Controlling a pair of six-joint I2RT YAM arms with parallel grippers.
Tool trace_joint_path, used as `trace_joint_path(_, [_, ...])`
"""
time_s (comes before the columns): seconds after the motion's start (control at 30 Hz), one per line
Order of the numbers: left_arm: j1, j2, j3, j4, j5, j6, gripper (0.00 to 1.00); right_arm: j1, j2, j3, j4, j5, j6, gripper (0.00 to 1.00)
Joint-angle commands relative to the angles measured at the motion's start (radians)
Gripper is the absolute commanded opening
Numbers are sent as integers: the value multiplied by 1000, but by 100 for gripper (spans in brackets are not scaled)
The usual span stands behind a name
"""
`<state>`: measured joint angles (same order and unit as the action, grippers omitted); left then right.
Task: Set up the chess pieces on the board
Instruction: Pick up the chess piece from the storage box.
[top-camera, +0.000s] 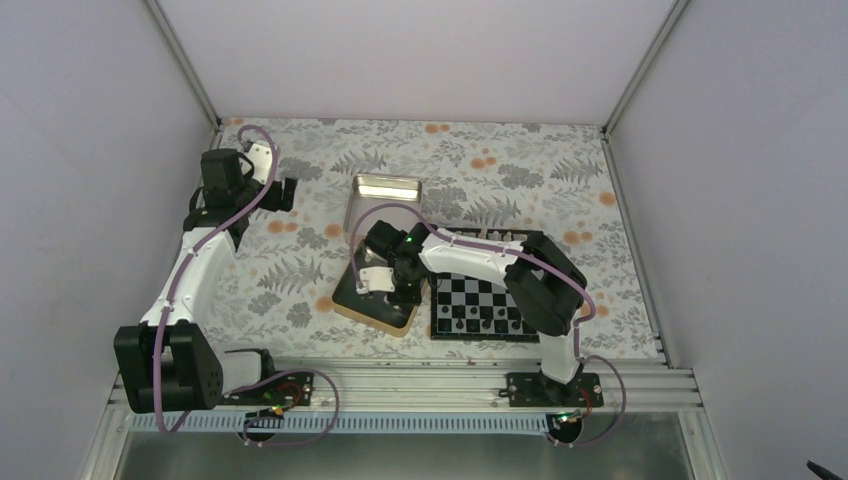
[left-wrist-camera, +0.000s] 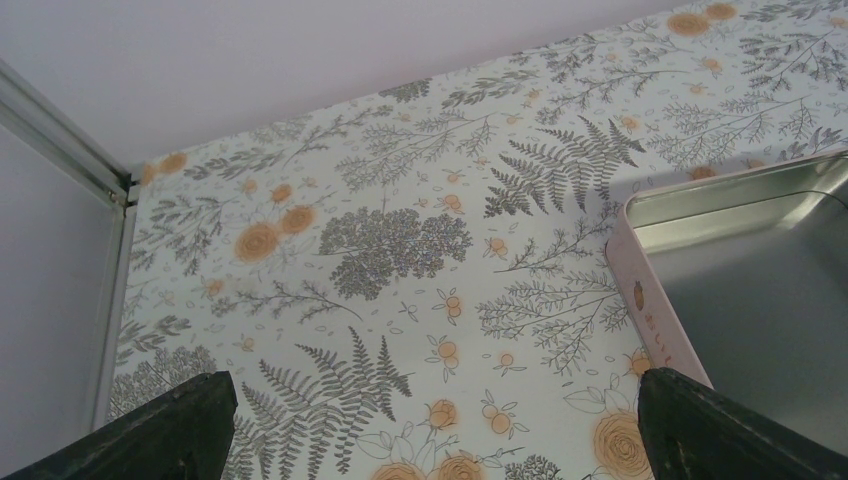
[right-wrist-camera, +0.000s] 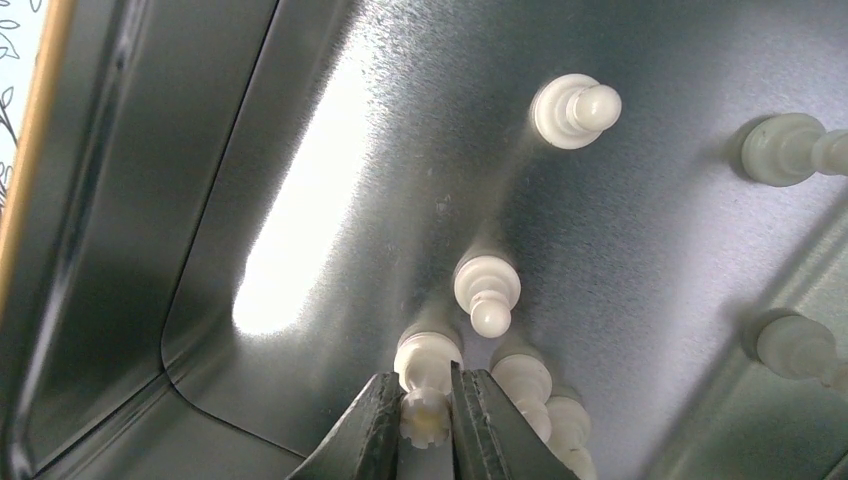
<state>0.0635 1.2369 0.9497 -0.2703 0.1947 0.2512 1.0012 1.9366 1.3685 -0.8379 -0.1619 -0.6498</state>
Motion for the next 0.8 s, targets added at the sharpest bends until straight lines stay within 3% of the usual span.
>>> trace_joint_path(0.0, [4,-16,-4,8,8,7,100,10,14,21,3,12,-5,15])
trace_joint_path(0.47, [4,-16,-2,6,7,5,100,-5,-95,89,-33,-4,6,4])
trace_joint_path(0.77, [4,-16,3,4,5,4,100,-182,-303,113,-97,12,-1,4])
